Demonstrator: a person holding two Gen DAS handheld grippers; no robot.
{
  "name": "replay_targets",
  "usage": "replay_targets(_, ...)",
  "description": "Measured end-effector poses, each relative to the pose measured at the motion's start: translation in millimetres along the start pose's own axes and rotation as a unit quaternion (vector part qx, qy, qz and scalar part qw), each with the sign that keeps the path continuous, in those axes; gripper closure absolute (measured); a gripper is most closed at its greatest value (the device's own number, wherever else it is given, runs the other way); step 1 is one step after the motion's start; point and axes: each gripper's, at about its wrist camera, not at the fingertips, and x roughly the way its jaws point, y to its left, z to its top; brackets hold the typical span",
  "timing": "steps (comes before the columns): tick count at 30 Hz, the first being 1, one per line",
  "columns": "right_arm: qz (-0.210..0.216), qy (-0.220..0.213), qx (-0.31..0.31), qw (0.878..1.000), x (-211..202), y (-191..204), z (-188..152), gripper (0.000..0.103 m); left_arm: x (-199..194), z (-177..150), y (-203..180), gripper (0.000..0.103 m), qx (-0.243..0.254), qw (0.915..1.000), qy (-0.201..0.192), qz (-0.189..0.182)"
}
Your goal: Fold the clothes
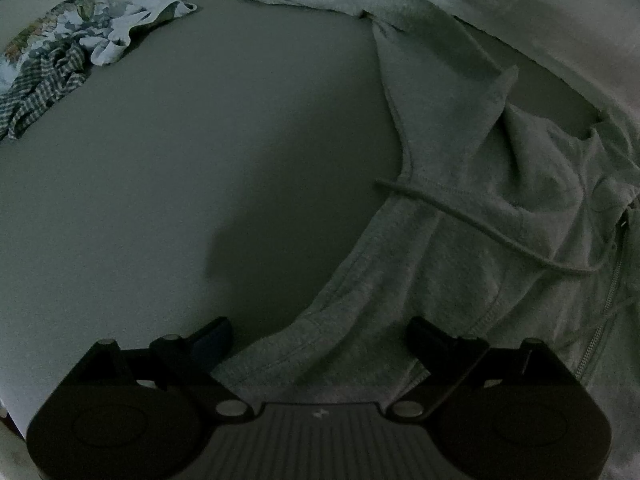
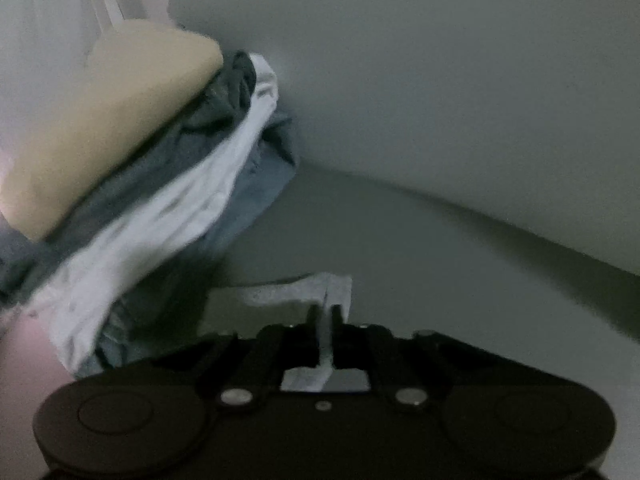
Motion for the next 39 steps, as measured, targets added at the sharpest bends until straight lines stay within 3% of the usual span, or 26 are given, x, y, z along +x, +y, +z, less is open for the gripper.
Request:
replay_targets(1,0.002,0.009,0.008,1.000,4,0,-3,0.060,0,0,0,0.008,0.000,1.0000,0.000,0.000)
replay_targets(2,0.010,0.018,0.019,1.000,7,0,-7,0.056,0,0,0,0.008,0.001,1.0000,0.000,0.000)
replay_targets(4,0.020,0.029,0.031,0.999,12,3,-13,0.058,0,1,0,0.008,0.001,1.0000,0.000,-0.001)
replay_targets(7,0.001,0.024,0.005,1.000,16,14,-15,0.058,0,1,0,0.008,0.001,1.0000,-0.002,-0.001)
replay_targets(9,-0.002,0.019,-0.019,1.000,14,20,-13,0.094,1,1,0,0.007,0.001,1.0000,-0.003,-0.001)
replay_targets(11,0.009,-0.007,-0.033,0.999,2,20,-9,0.096,2,1,0,0.007,0.001,1.0000,-0.003,-0.001)
replay_targets(14,-0.021,-0.057,-0.035,0.998,-23,12,-4,0.096,1,-2,1,0.007,-0.001,1.0000,-0.008,-0.003)
replay_targets(16,-0.053,-0.040,-0.028,0.997,-21,3,-6,0.095,1,-4,2,0.008,-0.002,0.9999,-0.011,-0.006)
replay_targets(19,-0.106,0.020,-0.065,0.992,-7,2,-13,0.086,1,-1,7,0.008,-0.011,0.9997,-0.008,-0.018)
replay_targets(20,-0.113,0.017,-0.076,0.991,-12,6,-18,0.081,1,0,10,0.008,-0.017,0.9995,-0.008,-0.026)
replay_targets(21,-0.111,0.007,-0.084,0.990,-19,11,-21,0.069,-1,3,14,0.008,-0.027,0.9990,-0.010,-0.035)
replay_targets(23,-0.099,-0.012,-0.100,0.990,-38,25,-29,0.055,-3,11,23,0.009,-0.042,0.9977,-0.017,-0.050)
replay_targets(26,-0.074,-0.038,-0.128,0.988,-62,58,-36,0.055,-6,28,31,0.009,-0.051,0.9964,-0.029,-0.061)
replay_targets(30,0.002,-0.042,-0.155,0.987,-82,119,-45,0.042,-8,67,39,0.009,-0.064,0.9936,-0.048,-0.079)
replay_targets(34,0.099,-0.014,-0.173,0.980,-83,192,-61,0.036,-5,111,42,0.009,-0.081,0.9871,-0.059,-0.125)
replay_targets(39,0.185,0.052,-0.163,0.968,-66,283,-102,0.033,21,175,27,0.009,-0.060,0.9863,-0.075,-0.134)
